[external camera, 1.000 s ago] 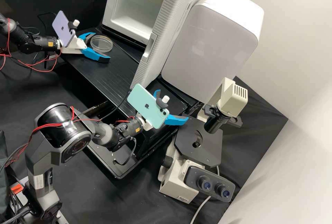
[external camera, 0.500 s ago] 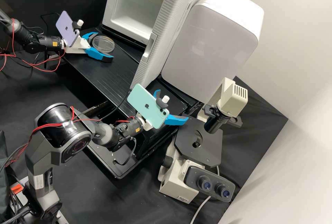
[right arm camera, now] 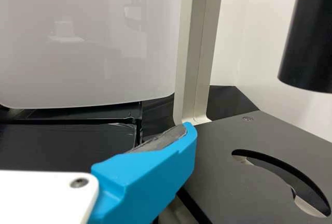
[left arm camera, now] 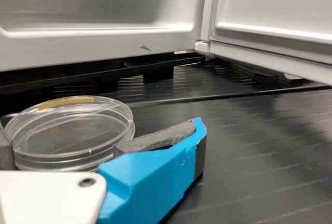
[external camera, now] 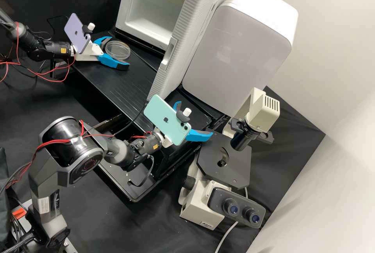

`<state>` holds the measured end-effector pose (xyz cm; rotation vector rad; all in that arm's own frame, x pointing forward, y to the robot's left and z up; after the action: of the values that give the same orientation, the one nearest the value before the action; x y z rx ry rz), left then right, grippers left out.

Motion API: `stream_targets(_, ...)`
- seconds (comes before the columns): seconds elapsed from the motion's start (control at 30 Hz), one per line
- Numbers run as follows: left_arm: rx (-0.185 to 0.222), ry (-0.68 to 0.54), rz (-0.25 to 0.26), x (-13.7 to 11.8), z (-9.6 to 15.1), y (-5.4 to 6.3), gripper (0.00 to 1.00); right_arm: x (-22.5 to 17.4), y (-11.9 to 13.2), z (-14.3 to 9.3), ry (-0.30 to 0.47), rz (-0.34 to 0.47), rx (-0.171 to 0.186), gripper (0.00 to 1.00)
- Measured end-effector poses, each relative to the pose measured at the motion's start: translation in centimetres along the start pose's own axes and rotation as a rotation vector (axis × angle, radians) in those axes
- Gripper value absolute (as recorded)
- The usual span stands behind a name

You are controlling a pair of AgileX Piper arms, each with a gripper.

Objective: Place the petri dish in the incubator

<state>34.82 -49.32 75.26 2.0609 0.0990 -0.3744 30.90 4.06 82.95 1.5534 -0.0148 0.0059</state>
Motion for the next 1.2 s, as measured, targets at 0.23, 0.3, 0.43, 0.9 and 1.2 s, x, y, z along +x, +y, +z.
stream_targets(0.23, 0.002, 0.008, 0.014, 0.31, -0.24, -0.12, 1.00, 0.00, 0.00, 0.00, 0.000, 0.000, 0.000, 1.00)
stream_targets(0.3, 0.005, 0.008, 0.015, 0.33, -0.25, -0.16, 1.00, 0.00, 0.00, 0.00, 0.000, 0.000, 0.000, 1.00)
stream_targets(0.43, 0.007, 0.010, 0.020, 0.39, -0.31, -0.24, 1.00, 0.00, 0.00, 0.00, 0.000, 0.000, 0.000, 1.00)
stream_targets(0.9, 0.012, 0.038, 0.038, 0.44, -0.60, -0.19, 0.00, 0.00, 0.00, 0.00, 0.000, 0.000, 0.000, 1.00)
stream_targets(1.2, 0.022, 0.042, 0.039, 0.44, -0.64, -0.17, 0.00, 0.00, 0.00, 0.00, 0.000, 0.000, 0.000, 1.00)
